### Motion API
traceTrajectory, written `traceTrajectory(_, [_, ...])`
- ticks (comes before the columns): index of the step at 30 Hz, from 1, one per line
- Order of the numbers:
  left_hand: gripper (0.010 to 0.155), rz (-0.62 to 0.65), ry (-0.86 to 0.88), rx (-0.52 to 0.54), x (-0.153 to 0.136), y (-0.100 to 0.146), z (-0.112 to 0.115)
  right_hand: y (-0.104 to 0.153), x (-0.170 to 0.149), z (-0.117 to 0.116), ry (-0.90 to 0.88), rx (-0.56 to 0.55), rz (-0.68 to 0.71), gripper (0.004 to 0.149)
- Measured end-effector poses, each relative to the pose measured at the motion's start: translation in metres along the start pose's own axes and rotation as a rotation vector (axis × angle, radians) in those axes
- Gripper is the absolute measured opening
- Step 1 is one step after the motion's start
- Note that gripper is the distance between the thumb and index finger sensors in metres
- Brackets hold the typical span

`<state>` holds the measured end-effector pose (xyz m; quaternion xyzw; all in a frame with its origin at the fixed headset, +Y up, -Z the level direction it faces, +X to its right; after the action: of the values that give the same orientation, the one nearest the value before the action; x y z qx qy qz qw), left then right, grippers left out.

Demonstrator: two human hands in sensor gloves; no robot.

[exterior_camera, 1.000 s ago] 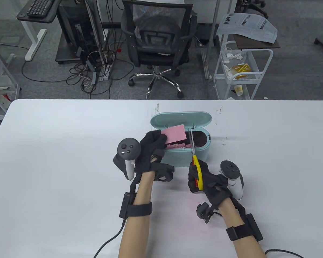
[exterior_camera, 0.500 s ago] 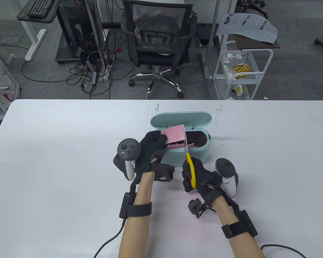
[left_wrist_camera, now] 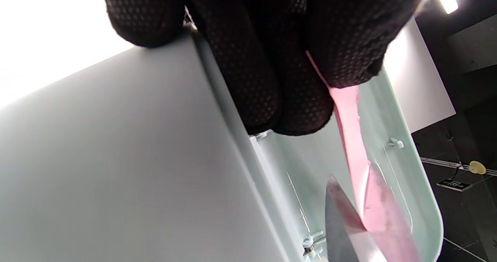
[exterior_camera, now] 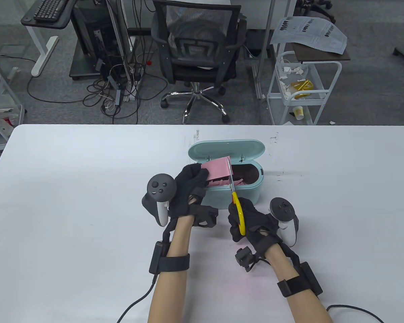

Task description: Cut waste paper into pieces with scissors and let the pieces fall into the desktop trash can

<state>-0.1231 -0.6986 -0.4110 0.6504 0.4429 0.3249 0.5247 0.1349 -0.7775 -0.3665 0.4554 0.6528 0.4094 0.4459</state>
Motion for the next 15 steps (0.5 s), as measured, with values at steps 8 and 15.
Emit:
traceTrajectory(8, [0.035,0.006,-0.002,-0.002,-0.0003,-0.0001,-0.0001,0.0016,0.0037,0.0074,-0.004,-0.026,0.044,0.075])
traceTrajectory(15, [0.035,0.015,-0.018,-0.006,0.0012,0.0,0.0003,-0.0017,0.0097,0.0065,0.039,0.006,0.031,0.081])
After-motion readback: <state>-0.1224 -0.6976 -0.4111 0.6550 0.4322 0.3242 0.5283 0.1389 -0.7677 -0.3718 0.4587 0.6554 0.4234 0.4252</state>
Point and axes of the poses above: the tracker on the back of each hand, its own x axis roughly to the thumb side, its own y axis roughly from the fingertips to the wrist, z = x × y, the point moved 3 cm from there along -y, roughly from the wrist to the fingertips, and after that the axes turned 1 degree about -z, right-handed, at the moved point
